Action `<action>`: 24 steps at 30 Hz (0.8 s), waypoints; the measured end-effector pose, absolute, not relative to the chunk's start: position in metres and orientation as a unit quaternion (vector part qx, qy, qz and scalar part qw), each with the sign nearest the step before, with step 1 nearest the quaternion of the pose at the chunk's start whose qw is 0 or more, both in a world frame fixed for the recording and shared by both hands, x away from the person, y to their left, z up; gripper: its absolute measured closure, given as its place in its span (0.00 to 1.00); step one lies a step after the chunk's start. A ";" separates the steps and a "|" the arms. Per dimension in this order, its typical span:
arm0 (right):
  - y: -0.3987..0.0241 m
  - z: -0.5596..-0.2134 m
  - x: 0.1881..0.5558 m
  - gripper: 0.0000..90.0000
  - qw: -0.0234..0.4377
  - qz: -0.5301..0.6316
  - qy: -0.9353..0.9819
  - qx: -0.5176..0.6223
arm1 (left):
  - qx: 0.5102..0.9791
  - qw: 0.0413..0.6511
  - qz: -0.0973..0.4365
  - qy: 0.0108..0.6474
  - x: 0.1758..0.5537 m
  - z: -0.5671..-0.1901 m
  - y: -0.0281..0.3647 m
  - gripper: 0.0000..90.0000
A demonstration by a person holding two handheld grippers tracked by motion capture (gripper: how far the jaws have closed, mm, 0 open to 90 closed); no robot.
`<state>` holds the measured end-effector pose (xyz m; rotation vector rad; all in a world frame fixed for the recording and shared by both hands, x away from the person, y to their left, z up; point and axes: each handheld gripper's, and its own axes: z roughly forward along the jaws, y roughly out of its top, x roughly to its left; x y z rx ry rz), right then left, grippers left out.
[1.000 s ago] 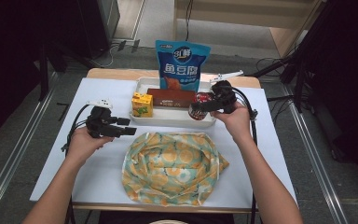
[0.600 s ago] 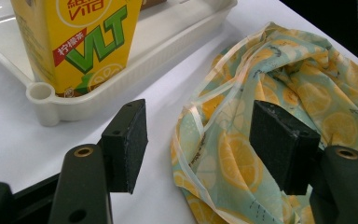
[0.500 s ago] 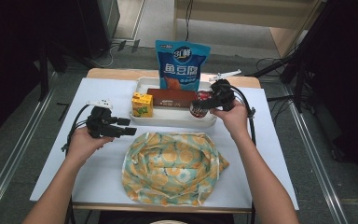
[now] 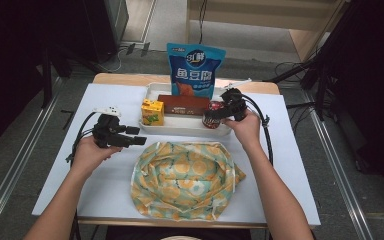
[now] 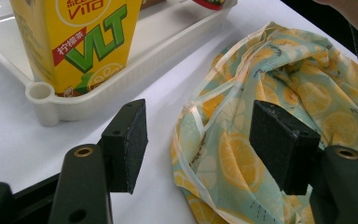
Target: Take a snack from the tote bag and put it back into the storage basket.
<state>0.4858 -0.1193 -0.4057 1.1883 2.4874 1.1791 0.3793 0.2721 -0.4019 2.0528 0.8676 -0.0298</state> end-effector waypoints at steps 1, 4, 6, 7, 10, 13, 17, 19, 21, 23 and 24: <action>-0.118 -0.407 0.486 0.29 0.071 0.391 0.827 0.397 | 0.827 0.441 -0.012 0.349 0.379 -0.402 0.272 0.41; -0.116 -0.410 0.487 0.29 0.070 0.389 0.828 0.397 | 0.827 0.440 -0.012 0.350 0.379 -0.402 0.272 0.41; -0.113 -0.412 0.487 0.29 0.069 0.385 0.829 0.399 | 0.827 0.441 -0.011 0.350 0.380 -0.401 0.273 0.41; -0.112 -0.414 0.487 0.29 0.071 0.383 0.830 0.399 | 0.826 0.441 -0.011 0.350 0.379 -0.401 0.272 0.41; -0.109 -0.417 0.487 0.29 0.072 0.375 0.832 0.403 | 0.828 0.439 -0.010 0.349 0.379 -0.401 0.272 0.41; -0.105 -0.421 0.487 0.29 0.074 0.368 0.834 0.404 | 0.827 0.440 -0.010 0.350 0.379 -0.401 0.272 0.41; -0.101 -0.425 0.486 0.29 0.080 0.358 0.840 0.401 | 0.827 0.441 -0.009 0.349 0.379 -0.401 0.273 0.41; -0.099 -0.428 0.486 0.29 0.084 0.352 0.842 0.400 | 0.827 0.442 -0.008 0.348 0.379 -0.401 0.273 0.41; -0.098 -0.429 0.485 0.29 0.090 0.354 0.840 0.401 | 0.827 0.441 -0.008 0.349 0.379 -0.401 0.273 0.41; -0.096 -0.429 0.484 0.29 0.092 0.353 0.838 0.406 | 0.827 0.440 -0.010 0.349 0.379 -0.401 0.272 0.41; -0.096 -0.429 0.484 0.28 0.095 0.353 0.837 0.407 | 0.828 0.439 -0.009 0.349 0.379 -0.401 0.272 0.41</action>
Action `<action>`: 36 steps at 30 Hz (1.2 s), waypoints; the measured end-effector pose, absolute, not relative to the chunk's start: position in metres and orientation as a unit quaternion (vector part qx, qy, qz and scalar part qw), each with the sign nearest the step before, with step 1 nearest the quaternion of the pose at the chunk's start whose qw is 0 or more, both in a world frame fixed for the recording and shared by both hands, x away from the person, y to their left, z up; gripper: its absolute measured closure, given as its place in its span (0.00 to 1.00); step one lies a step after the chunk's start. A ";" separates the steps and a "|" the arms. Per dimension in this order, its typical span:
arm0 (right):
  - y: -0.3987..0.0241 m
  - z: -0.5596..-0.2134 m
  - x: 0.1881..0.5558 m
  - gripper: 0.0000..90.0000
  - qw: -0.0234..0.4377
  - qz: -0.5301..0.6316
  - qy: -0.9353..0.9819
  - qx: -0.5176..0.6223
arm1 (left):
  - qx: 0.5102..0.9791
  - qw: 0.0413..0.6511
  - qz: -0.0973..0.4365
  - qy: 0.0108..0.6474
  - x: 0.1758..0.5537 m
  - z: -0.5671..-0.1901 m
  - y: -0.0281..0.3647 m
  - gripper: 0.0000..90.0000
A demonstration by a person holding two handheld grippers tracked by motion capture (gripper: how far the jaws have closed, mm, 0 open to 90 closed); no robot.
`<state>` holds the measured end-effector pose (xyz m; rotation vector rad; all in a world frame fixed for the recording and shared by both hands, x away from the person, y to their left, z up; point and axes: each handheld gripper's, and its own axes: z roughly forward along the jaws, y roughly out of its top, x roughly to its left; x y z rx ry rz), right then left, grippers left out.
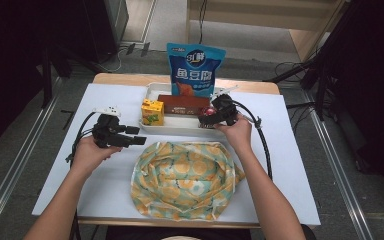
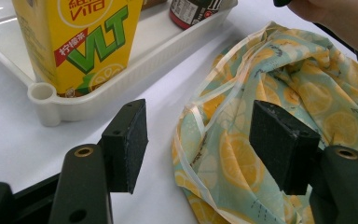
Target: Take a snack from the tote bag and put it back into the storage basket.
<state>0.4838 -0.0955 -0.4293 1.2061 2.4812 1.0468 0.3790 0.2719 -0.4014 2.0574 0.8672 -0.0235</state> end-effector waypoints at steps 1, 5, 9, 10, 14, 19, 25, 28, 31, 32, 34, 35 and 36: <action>-0.094 -0.430 0.483 0.28 0.096 0.355 0.836 0.408 | 0.828 0.440 -0.010 0.348 0.379 -0.401 0.272 0.41; -0.092 -0.432 0.483 0.27 0.090 0.354 0.838 0.406 | 0.829 0.438 -0.009 0.349 0.379 -0.401 0.271 0.41; -0.093 -0.432 0.483 0.22 0.075 0.369 0.830 0.412 | 0.828 0.439 -0.011 0.349 0.379 -0.402 0.272 0.41; -0.094 -0.433 0.484 0.21 0.069 0.373 0.827 0.414 | 0.828 0.439 -0.011 0.349 0.379 -0.402 0.272 0.41; -0.097 -0.432 0.484 0.19 0.059 0.380 0.821 0.422 | 0.831 0.434 -0.010 0.348 0.379 -0.402 0.271 0.41; -0.100 -0.427 0.480 0.19 0.062 0.387 0.819 0.420 | 0.831 0.435 -0.011 0.348 0.379 -0.402 0.271 0.41; -0.109 -0.420 0.473 0.21 0.064 0.397 0.814 0.420 | 0.832 0.434 -0.012 0.347 0.379 -0.403 0.271 0.41; -0.112 -0.416 0.468 0.21 0.067 0.396 0.815 0.417 | 0.832 0.434 -0.011 0.346 0.379 -0.402 0.270 0.41; -0.116 -0.410 0.463 0.23 0.069 0.405 0.814 0.411 | 0.831 0.434 -0.012 0.348 0.379 -0.402 0.271 0.41; -0.117 -0.409 0.461 0.23 0.071 0.405 0.815 0.408 | 0.831 0.433 -0.012 0.348 0.379 -0.403 0.271 0.41; -0.118 -0.406 0.458 0.24 0.070 0.407 0.814 0.408 | 0.831 0.434 -0.012 0.348 0.379 -0.403 0.271 0.41; -0.119 -0.405 0.456 0.24 0.070 0.406 0.814 0.409 | 0.831 0.434 -0.012 0.347 0.379 -0.403 0.271 0.41; -0.120 -0.404 0.454 0.25 0.070 0.403 0.814 0.413 | 0.831 0.434 -0.011 0.348 0.379 -0.403 0.270 0.41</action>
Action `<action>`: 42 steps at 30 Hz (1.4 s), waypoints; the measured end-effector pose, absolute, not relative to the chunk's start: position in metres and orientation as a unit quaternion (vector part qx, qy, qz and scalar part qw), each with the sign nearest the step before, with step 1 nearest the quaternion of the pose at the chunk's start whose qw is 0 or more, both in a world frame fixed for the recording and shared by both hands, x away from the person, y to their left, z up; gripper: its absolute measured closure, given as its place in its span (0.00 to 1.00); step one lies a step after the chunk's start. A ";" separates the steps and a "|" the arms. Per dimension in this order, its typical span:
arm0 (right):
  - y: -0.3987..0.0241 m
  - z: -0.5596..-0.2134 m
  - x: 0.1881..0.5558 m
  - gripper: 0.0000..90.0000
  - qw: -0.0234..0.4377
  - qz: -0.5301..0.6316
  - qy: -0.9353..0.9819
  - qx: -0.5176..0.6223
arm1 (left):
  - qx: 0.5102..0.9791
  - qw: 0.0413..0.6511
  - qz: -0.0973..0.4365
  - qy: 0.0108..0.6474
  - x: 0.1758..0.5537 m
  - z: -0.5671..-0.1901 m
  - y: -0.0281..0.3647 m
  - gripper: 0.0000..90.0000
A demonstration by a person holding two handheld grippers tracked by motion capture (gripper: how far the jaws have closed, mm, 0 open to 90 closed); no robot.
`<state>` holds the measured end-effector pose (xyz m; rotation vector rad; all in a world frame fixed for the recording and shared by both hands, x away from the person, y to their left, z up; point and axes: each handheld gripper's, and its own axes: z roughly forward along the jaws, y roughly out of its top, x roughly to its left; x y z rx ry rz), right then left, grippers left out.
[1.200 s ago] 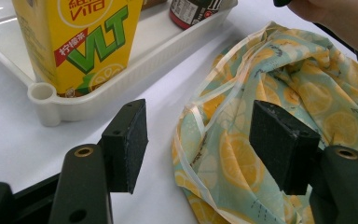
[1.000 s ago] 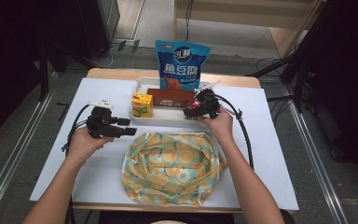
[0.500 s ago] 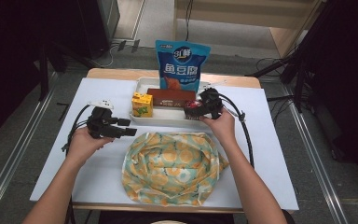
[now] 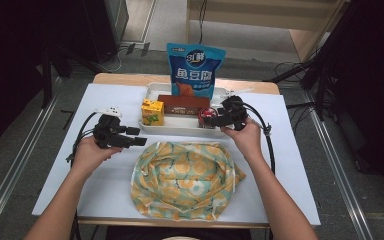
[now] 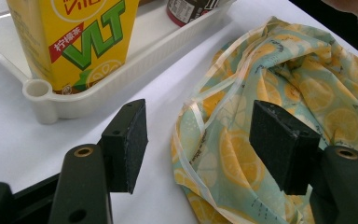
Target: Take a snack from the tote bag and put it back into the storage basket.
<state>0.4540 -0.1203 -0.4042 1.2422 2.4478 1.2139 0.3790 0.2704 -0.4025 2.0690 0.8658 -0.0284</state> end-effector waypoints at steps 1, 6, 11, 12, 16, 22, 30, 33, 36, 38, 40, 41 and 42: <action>-0.121 -0.403 0.452 0.25 0.065 0.406 0.813 0.413 | 0.832 0.434 -0.011 0.347 0.379 -0.403 0.271 0.41; -0.125 -0.398 0.442 0.27 0.060 0.413 0.814 0.404 | 0.832 0.433 -0.011 0.347 0.380 -0.403 0.271 0.41; -0.129 -0.394 0.432 0.29 0.056 0.427 0.813 0.392 | 0.833 0.432 -0.012 0.345 0.380 -0.403 0.270 0.41; -0.130 -0.393 0.430 0.29 0.058 0.427 0.814 0.390 | 0.833 0.433 -0.012 0.344 0.380 -0.403 0.270 0.41; -0.134 -0.391 0.421 0.31 0.058 0.430 0.817 0.381 | 0.833 0.432 -0.013 0.347 0.380 -0.403 0.270 0.41; -0.140 -0.388 0.408 0.32 0.055 0.436 0.817 0.374 | 0.833 0.432 -0.013 0.347 0.380 -0.403 0.270 0.41; -0.143 -0.386 0.388 0.33 0.062 0.432 0.826 0.358 | 0.833 0.431 -0.013 0.347 0.380 -0.403 0.270 0.41; -0.146 -0.389 0.380 0.34 0.057 0.431 0.833 0.342 | 0.832 0.433 -0.013 0.348 0.380 -0.403 0.271 0.41; -0.149 -0.392 0.372 0.34 0.059 0.431 0.834 0.340 | 0.831 0.433 -0.014 0.349 0.380 -0.403 0.270 0.41; -0.152 -0.394 0.367 0.34 0.062 0.433 0.834 0.337 | 0.832 0.432 -0.014 0.348 0.380 -0.403 0.270 0.41; -0.156 -0.397 0.363 0.34 0.063 0.435 0.831 0.341 | 0.832 0.432 -0.014 0.348 0.380 -0.404 0.270 0.41; -0.157 -0.398 0.362 0.34 0.066 0.436 0.831 0.340 | 0.832 0.431 -0.013 0.348 0.380 -0.404 0.270 0.41; -0.158 -0.399 0.360 0.34 0.066 0.434 0.831 0.342 | 0.832 0.432 -0.014 0.348 0.381 -0.404 0.270 0.41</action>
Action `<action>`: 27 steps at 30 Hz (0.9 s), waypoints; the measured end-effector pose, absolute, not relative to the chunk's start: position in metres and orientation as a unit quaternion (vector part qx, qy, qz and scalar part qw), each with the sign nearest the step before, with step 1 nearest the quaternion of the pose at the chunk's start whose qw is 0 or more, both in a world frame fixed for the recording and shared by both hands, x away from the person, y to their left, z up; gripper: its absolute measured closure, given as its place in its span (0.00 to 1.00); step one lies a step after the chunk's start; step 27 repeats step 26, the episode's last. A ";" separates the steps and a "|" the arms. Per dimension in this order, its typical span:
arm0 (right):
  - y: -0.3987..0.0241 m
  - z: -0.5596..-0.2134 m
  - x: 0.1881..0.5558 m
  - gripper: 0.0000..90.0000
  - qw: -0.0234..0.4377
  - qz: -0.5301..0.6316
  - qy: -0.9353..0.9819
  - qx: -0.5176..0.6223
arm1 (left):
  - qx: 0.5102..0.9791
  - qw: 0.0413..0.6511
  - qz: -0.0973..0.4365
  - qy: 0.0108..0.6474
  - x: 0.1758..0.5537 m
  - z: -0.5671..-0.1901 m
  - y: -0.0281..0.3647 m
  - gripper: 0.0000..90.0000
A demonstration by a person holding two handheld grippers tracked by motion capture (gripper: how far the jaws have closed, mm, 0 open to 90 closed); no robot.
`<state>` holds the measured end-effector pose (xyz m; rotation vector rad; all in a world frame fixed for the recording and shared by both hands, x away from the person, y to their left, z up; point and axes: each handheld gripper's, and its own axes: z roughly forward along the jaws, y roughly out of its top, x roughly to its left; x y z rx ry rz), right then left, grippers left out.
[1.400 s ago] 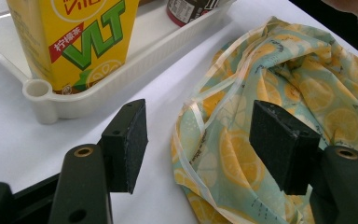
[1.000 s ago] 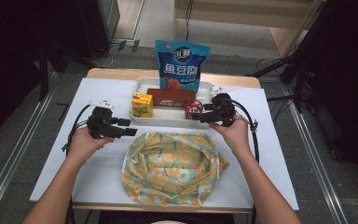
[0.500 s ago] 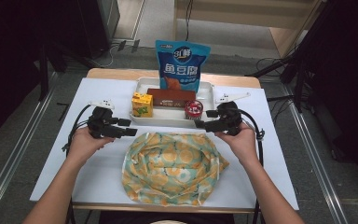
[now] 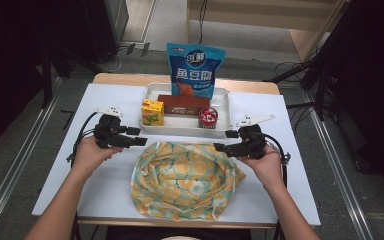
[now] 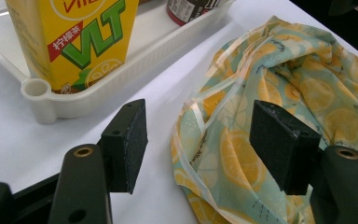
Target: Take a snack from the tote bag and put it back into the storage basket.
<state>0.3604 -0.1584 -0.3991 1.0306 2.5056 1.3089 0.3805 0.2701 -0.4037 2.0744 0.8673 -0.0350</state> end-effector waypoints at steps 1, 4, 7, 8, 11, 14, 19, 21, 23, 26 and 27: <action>-0.160 -0.400 0.359 0.34 0.066 0.435 0.830 0.343 | 0.832 0.432 -0.014 0.348 0.381 -0.404 0.270 0.41; -0.164 -0.404 0.355 0.33 0.068 0.443 0.827 0.339 | 0.832 0.432 -0.014 0.347 0.381 -0.404 0.270 0.41; -0.168 -0.407 0.351 0.33 0.069 0.446 0.823 0.344 | 0.832 0.432 -0.014 0.347 0.381 -0.404 0.270 0.41; -0.169 -0.408 0.350 0.33 0.070 0.449 0.822 0.344 | 0.833 0.431 -0.014 0.347 0.381 -0.404 0.270 0.41; -0.171 -0.412 0.346 0.33 0.072 0.446 0.822 0.345 | 0.832 0.431 -0.013 0.348 0.381 -0.404 0.271 0.41; -0.173 -0.416 0.345 0.33 0.071 0.442 0.824 0.348 | 0.831 0.433 -0.015 0.348 0.382 -0.404 0.272 0.41; -0.174 -0.420 0.346 0.32 0.074 0.439 0.825 0.349 | 0.832 0.430 -0.017 0.349 0.382 -0.405 0.271 0.41; -0.173 -0.421 0.346 0.31 0.077 0.436 0.826 0.349 | 0.833 0.429 -0.018 0.348 0.382 -0.406 0.271 0.41; -0.173 -0.422 0.346 0.30 0.084 0.434 0.828 0.343 | 0.834 0.429 -0.018 0.348 0.383 -0.406 0.271 0.41; -0.172 -0.424 0.347 0.28 0.087 0.432 0.832 0.339 | 0.835 0.426 -0.020 0.349 0.383 -0.407 0.271 0.41; -0.172 -0.424 0.347 0.28 0.087 0.432 0.832 0.339 | 0.835 0.426 -0.020 0.349 0.383 -0.407 0.271 0.41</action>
